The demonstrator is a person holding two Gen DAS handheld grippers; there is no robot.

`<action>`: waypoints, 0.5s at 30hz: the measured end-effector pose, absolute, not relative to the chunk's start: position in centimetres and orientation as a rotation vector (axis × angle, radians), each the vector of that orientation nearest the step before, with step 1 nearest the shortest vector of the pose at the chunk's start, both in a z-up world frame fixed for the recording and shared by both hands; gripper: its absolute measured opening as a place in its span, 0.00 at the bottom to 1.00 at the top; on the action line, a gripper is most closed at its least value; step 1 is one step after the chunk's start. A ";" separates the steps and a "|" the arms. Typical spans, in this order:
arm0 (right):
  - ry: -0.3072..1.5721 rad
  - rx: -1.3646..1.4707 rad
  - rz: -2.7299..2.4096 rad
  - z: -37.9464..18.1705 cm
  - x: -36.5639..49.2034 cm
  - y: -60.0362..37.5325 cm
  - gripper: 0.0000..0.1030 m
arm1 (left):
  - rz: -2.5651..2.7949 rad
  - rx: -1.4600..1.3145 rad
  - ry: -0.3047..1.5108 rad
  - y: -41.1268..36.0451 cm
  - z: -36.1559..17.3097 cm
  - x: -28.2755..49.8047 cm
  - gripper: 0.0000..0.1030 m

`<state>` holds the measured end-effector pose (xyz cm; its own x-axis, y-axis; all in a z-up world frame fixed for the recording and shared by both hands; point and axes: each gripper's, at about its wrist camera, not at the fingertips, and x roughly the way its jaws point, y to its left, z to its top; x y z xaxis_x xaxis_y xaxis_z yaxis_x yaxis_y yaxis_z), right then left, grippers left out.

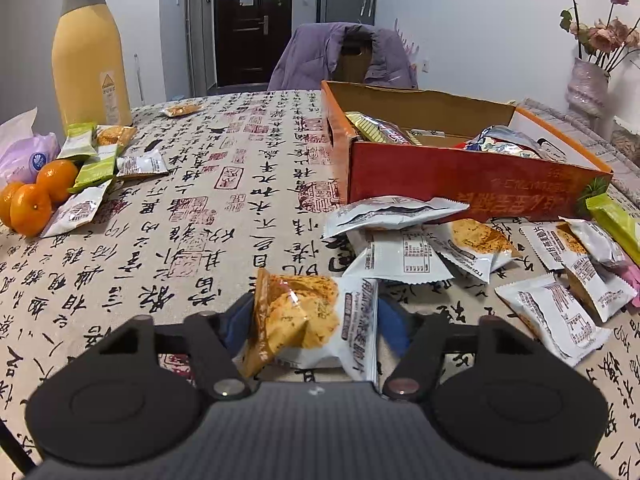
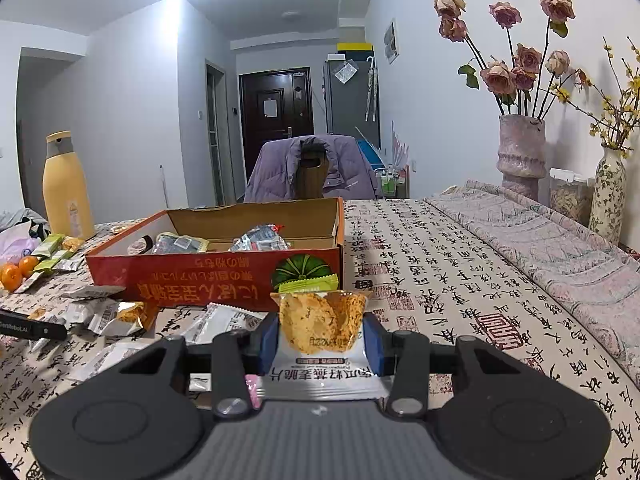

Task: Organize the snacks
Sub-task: 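Grasp a white cracker packet with the left tool while the right tool holds its packet, then carry both cracker packets into the orange box and open both tools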

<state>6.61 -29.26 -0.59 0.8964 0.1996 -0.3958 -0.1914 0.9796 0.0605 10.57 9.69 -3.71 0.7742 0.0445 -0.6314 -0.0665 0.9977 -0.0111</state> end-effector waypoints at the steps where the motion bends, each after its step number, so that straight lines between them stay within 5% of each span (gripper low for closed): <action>1: 0.414 0.020 0.202 -0.6 6.6 -29.2 0.42 | 0.065 -0.028 0.680 9.5 -3.7 10.5 0.61; 15: 0.412 0.021 0.209 -0.6 6.6 -29.1 0.42 | 0.085 -0.064 0.557 8.5 -1.4 7.2 0.56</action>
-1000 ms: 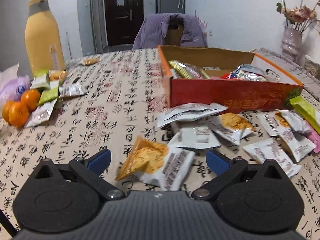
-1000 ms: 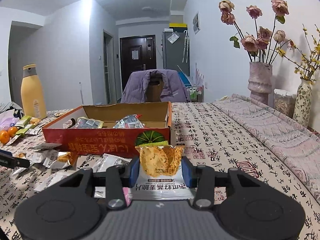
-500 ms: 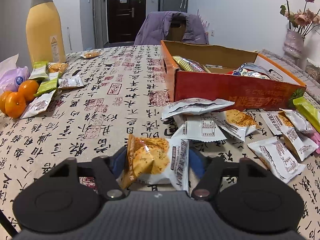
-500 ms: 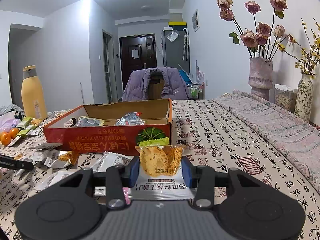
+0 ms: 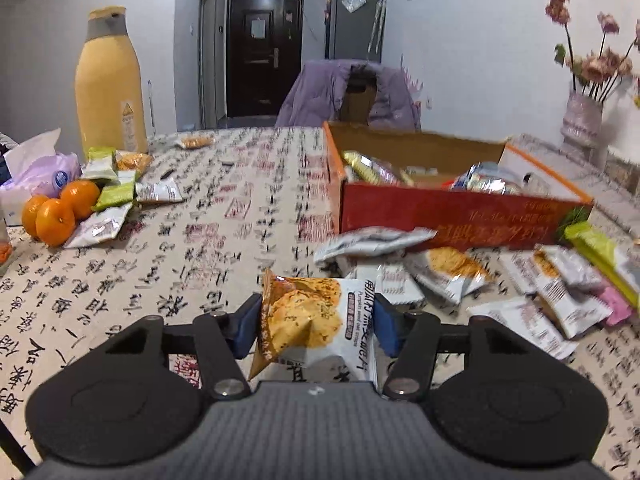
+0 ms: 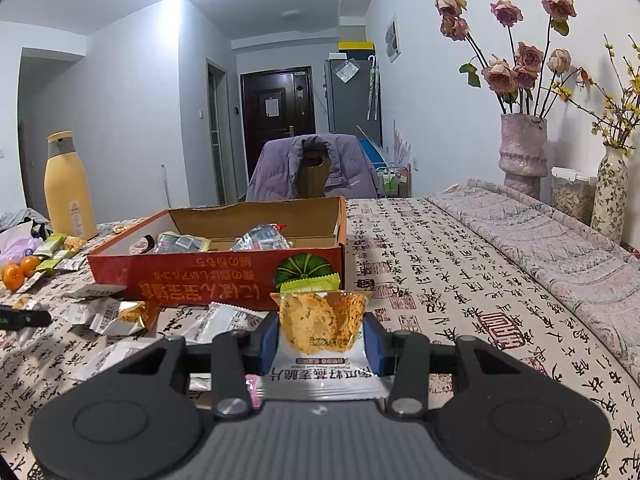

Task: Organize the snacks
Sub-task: 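Carry both cracker packets into the orange box and open both tools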

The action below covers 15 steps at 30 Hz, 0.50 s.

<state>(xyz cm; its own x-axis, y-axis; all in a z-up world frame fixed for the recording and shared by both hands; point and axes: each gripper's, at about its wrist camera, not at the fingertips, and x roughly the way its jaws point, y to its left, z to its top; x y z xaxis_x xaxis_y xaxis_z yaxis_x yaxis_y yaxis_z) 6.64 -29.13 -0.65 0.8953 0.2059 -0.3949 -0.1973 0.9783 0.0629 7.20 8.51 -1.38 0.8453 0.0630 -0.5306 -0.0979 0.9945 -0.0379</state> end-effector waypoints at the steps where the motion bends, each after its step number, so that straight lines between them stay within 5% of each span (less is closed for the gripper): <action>1: 0.410 0.021 0.211 -0.6 6.6 -29.1 0.42 | 0.084 -0.068 0.540 8.4 -0.9 6.9 0.56; 15: 0.353 0.037 0.265 1.4 8.3 -27.4 0.42 | -0.001 -0.106 0.361 3.9 4.1 8.6 0.56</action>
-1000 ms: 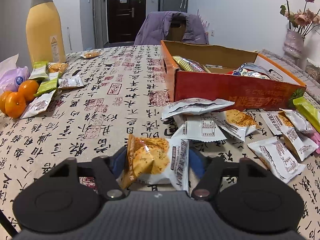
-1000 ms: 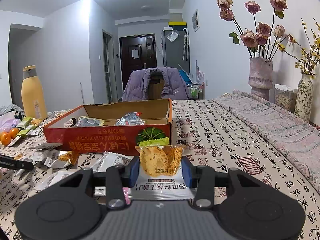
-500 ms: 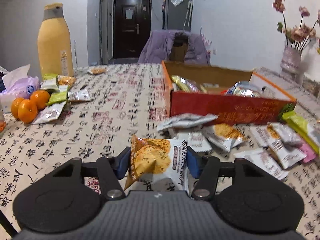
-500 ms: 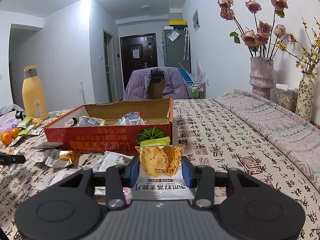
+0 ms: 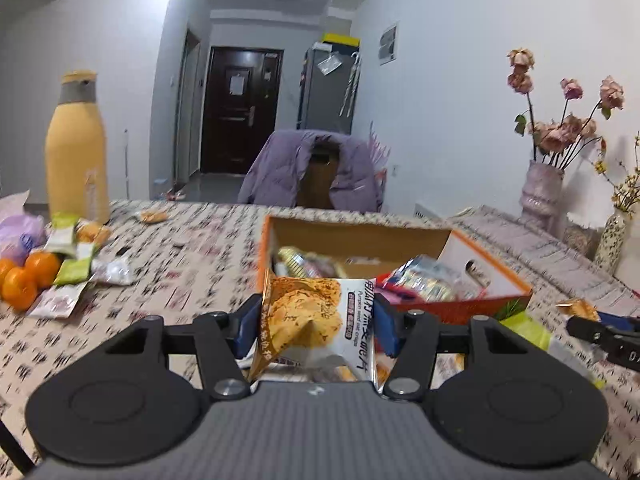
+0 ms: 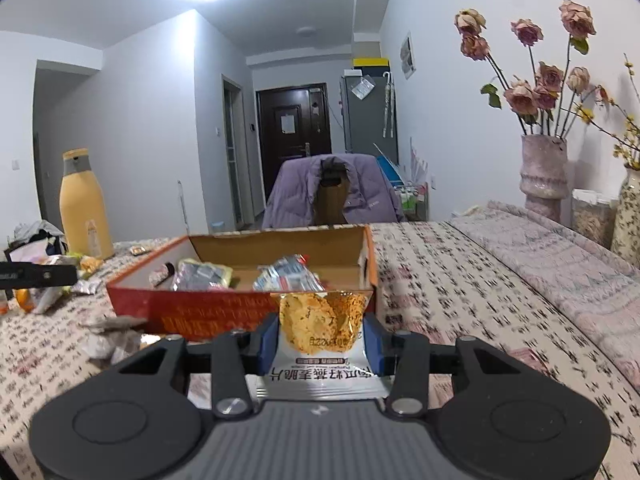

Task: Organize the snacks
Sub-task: 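Carry both cracker packets into the orange box and open both tools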

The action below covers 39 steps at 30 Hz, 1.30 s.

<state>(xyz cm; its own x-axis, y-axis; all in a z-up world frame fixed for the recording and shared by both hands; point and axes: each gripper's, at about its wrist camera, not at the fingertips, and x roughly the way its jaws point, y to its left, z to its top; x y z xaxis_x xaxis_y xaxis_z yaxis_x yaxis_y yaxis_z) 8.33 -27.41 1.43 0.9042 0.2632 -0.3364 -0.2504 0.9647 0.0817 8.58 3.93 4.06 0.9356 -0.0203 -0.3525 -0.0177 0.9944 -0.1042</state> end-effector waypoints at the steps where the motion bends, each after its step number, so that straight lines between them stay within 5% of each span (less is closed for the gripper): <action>1: 0.347 0.039 0.270 1.7 8.7 -27.2 0.42 | -0.003 -0.104 0.351 3.6 4.3 8.9 0.56; 22: 0.279 0.042 0.338 6.0 19.6 -21.4 0.42 | 0.044 -0.121 0.285 1.2 7.4 18.5 0.56; 39: 0.363 0.011 0.292 2.0 24.0 -18.7 0.42 | 0.128 -0.166 0.351 2.4 3.1 23.7 0.56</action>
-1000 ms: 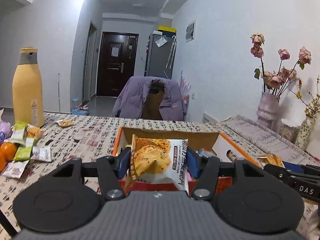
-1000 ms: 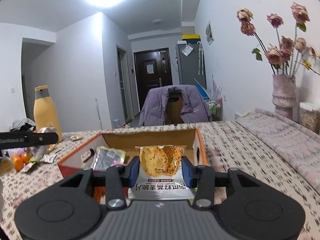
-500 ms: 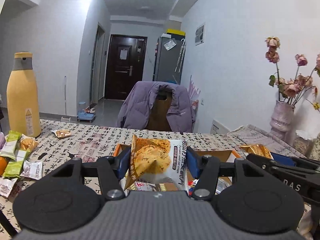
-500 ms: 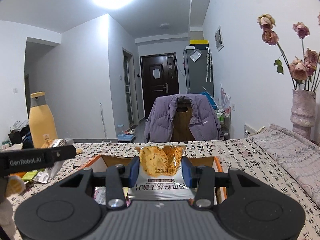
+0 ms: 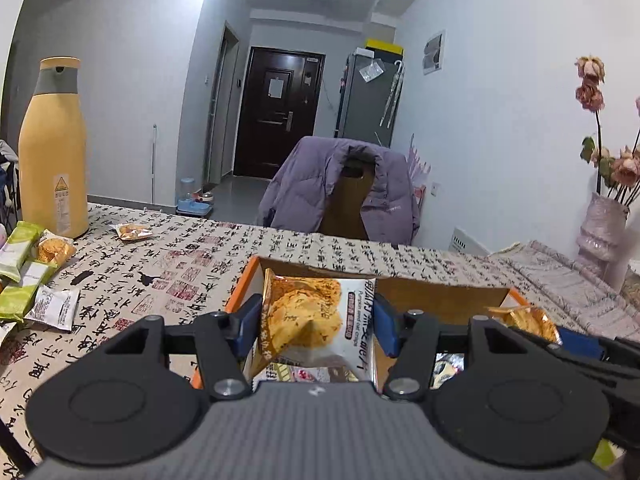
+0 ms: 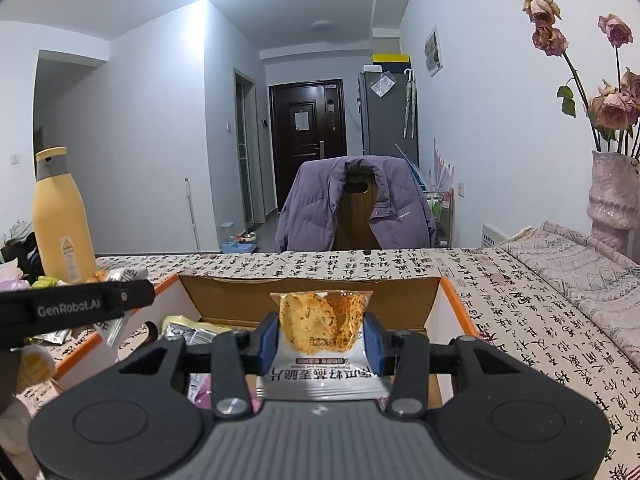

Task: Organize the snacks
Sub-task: 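Carry both cracker packets into the orange box and open both tools, then withdraw both tools from the box back over the snack pile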

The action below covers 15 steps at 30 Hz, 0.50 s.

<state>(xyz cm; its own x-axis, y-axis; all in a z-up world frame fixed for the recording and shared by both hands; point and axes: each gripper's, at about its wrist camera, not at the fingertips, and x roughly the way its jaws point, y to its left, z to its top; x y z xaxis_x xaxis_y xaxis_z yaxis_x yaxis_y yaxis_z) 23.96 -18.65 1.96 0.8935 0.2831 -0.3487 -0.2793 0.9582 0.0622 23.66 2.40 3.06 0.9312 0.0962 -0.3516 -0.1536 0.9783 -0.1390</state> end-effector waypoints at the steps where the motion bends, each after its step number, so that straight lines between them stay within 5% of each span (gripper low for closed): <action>1: 0.367 0.009 0.286 1.9 24.0 -18.7 0.42 | 0.127 -0.159 0.353 2.3 2.9 23.7 0.56; 7: 0.396 0.026 0.268 1.4 24.1 -19.2 0.46 | 0.133 -0.132 0.322 1.8 2.8 23.2 0.62; 9: 0.393 0.036 0.261 1.5 24.1 -19.5 0.61 | 0.144 -0.137 0.311 1.9 2.8 23.0 0.76; 11: 0.384 0.049 0.251 1.7 24.0 -19.9 0.89 | 0.156 -0.152 0.298 2.1 2.8 22.8 0.88; 15: 0.382 0.081 0.221 1.7 24.1 -20.7 1.00 | 0.178 -0.172 0.280 2.5 2.8 22.6 1.00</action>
